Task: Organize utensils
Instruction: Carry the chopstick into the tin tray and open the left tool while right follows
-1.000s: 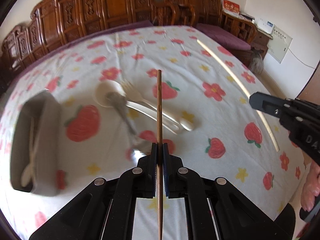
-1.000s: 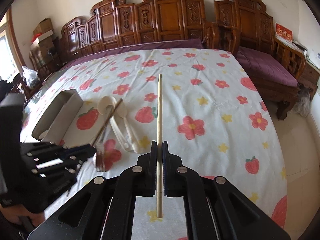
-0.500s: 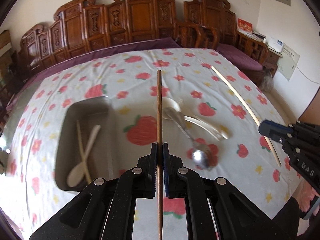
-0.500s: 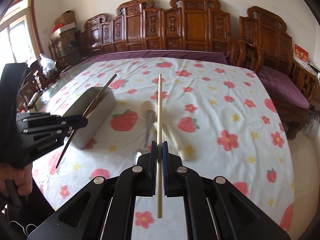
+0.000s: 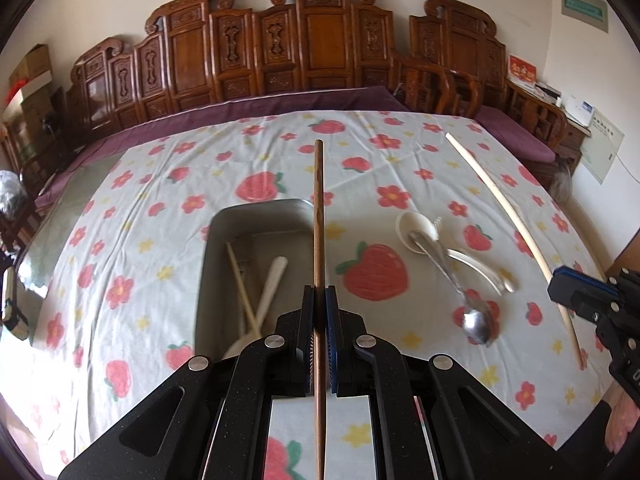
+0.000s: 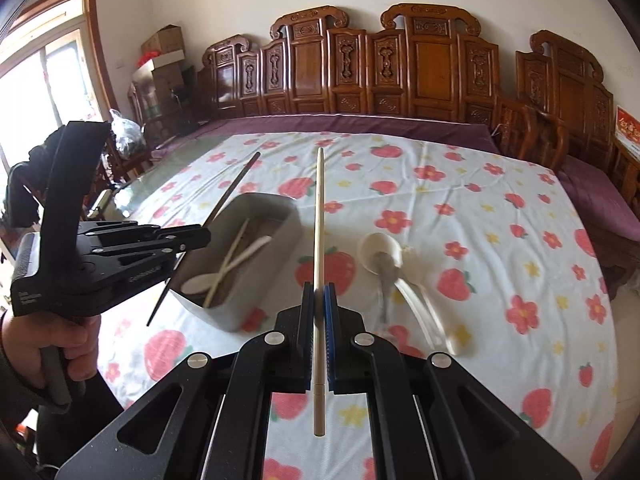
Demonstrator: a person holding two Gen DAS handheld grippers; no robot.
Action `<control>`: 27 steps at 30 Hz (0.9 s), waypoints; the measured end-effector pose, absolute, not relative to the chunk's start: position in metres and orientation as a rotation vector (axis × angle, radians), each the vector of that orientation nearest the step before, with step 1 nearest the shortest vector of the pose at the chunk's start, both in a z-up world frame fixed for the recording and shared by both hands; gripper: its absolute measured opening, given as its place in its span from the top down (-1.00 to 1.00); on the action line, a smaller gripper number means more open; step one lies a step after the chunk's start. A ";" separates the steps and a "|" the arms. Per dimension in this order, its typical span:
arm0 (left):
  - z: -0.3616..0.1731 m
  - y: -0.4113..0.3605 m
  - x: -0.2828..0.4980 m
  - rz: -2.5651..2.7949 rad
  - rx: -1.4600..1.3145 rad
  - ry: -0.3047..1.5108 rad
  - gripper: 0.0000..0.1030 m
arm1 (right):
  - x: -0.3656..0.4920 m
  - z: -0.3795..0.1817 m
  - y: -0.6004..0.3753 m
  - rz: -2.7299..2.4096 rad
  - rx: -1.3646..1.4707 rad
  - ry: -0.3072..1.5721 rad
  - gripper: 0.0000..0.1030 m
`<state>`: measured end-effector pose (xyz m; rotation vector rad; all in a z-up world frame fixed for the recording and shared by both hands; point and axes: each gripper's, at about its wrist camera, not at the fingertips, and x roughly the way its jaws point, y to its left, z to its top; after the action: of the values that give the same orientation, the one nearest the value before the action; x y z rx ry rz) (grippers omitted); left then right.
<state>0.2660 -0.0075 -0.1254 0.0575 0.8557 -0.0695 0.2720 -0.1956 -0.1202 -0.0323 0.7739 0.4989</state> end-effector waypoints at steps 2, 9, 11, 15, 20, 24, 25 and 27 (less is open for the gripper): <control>-0.125 0.000 0.268 -0.064 0.048 0.851 0.91 | 0.273 -0.121 -0.187 0.505 -0.030 0.774 0.88; -0.124 0.026 0.274 -0.063 -0.019 0.809 0.91 | 0.280 -0.124 -0.164 0.521 -0.038 0.782 0.88; -0.124 0.030 0.276 -0.064 -0.021 0.793 0.91 | 0.283 -0.127 -0.158 0.522 -0.044 0.784 0.88; -0.129 0.037 0.281 -0.068 -0.030 0.784 0.91 | 0.290 -0.133 -0.147 0.523 -0.047 0.792 0.88; -0.141 0.044 0.288 -0.092 -0.038 0.810 0.91 | 0.296 -0.139 -0.130 0.532 -0.076 0.796 0.88; -0.149 0.051 0.294 -0.105 -0.056 0.829 0.91 | 0.301 -0.141 -0.118 0.543 -0.074 0.795 0.88; -0.150 0.053 0.295 -0.103 -0.059 0.830 0.91 | 0.302 -0.141 -0.115 0.546 -0.074 0.795 0.88; -0.152 0.059 0.299 -0.106 -0.075 0.838 0.91 | 0.303 -0.140 -0.111 0.546 -0.074 0.793 0.88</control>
<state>0.2992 0.0590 -0.1523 -0.0749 0.8375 -0.1057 0.3027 -0.1107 -0.1400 -0.0740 0.7927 0.5465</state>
